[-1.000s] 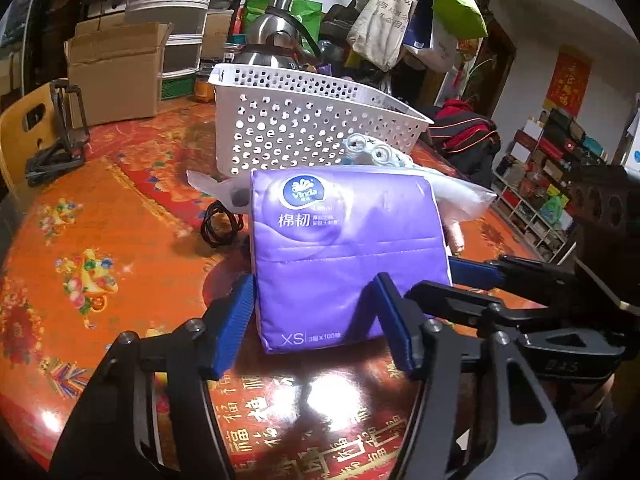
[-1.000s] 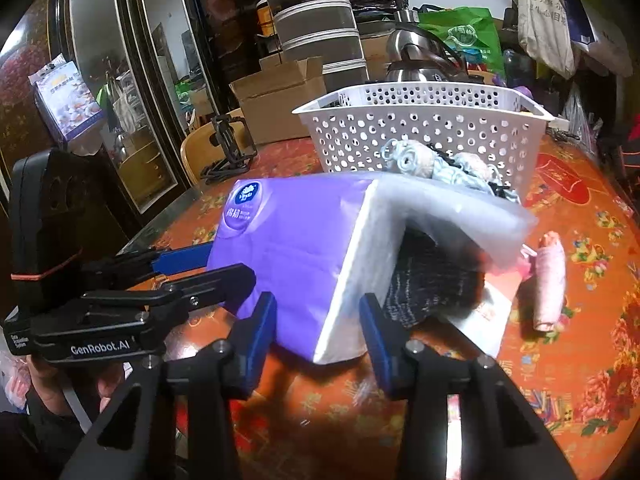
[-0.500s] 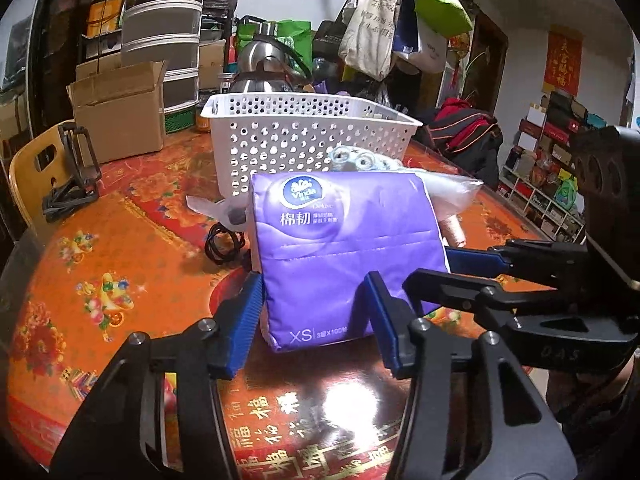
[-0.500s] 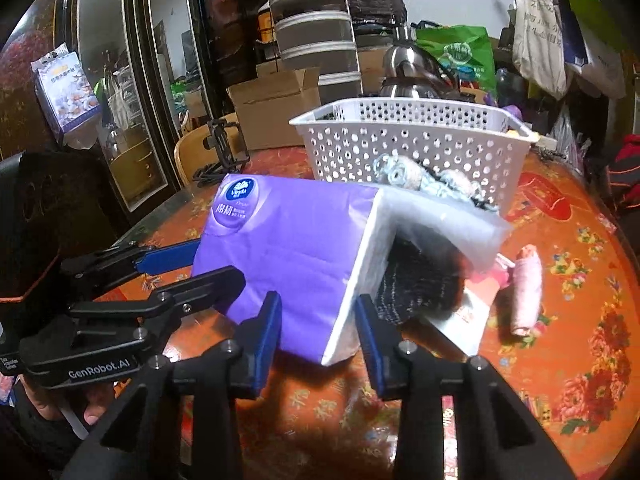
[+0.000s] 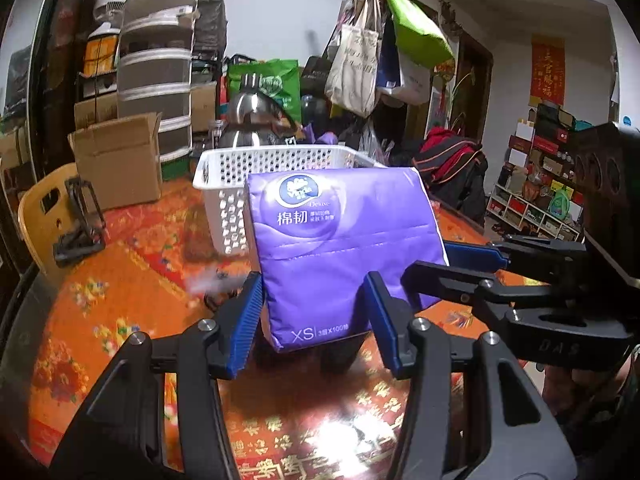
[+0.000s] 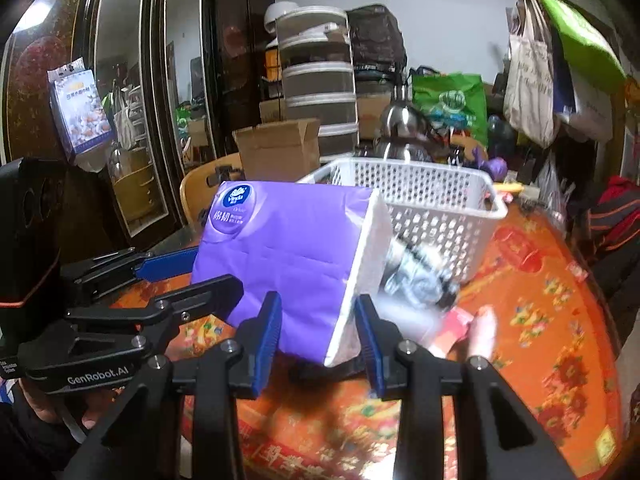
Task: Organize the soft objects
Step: 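Carry the purple tissue pack into the white basket and release it with both grippers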
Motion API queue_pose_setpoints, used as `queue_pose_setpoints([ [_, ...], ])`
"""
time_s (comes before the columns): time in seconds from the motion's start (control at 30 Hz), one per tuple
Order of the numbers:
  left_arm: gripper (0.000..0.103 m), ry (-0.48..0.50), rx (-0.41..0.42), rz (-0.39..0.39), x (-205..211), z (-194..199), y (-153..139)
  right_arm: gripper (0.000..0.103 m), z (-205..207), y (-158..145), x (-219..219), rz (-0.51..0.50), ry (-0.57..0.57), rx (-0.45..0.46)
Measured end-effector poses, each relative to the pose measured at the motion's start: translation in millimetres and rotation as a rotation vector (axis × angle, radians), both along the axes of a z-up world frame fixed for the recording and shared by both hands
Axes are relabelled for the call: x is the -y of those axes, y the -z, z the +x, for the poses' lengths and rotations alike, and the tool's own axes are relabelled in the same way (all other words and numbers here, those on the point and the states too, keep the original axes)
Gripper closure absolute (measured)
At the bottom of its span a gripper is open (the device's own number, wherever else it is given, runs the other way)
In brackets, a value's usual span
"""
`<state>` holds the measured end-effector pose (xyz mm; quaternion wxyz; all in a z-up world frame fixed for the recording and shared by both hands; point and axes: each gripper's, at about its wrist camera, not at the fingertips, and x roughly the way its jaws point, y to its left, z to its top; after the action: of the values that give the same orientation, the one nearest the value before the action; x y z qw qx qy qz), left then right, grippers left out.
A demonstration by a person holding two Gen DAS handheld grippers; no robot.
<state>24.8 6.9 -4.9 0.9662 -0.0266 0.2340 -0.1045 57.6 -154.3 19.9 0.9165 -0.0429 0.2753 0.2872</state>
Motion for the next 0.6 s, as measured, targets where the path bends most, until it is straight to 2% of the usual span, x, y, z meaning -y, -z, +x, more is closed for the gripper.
queue_pose_setpoints([
  [0.23,0.054,0.019,0.047,0.0,14,24,-48,0.066,27,-41,8,-0.026,0.019,0.065],
  [0.47,0.054,0.039,0.002,-0.01,24,98,-85,0.066,97,-64,19,-0.023,0.033,0.023],
  [0.6,0.054,0.033,-0.047,-0.001,26,151,-90,0.066,143,-67,18,-0.034,0.041,-0.028],
])
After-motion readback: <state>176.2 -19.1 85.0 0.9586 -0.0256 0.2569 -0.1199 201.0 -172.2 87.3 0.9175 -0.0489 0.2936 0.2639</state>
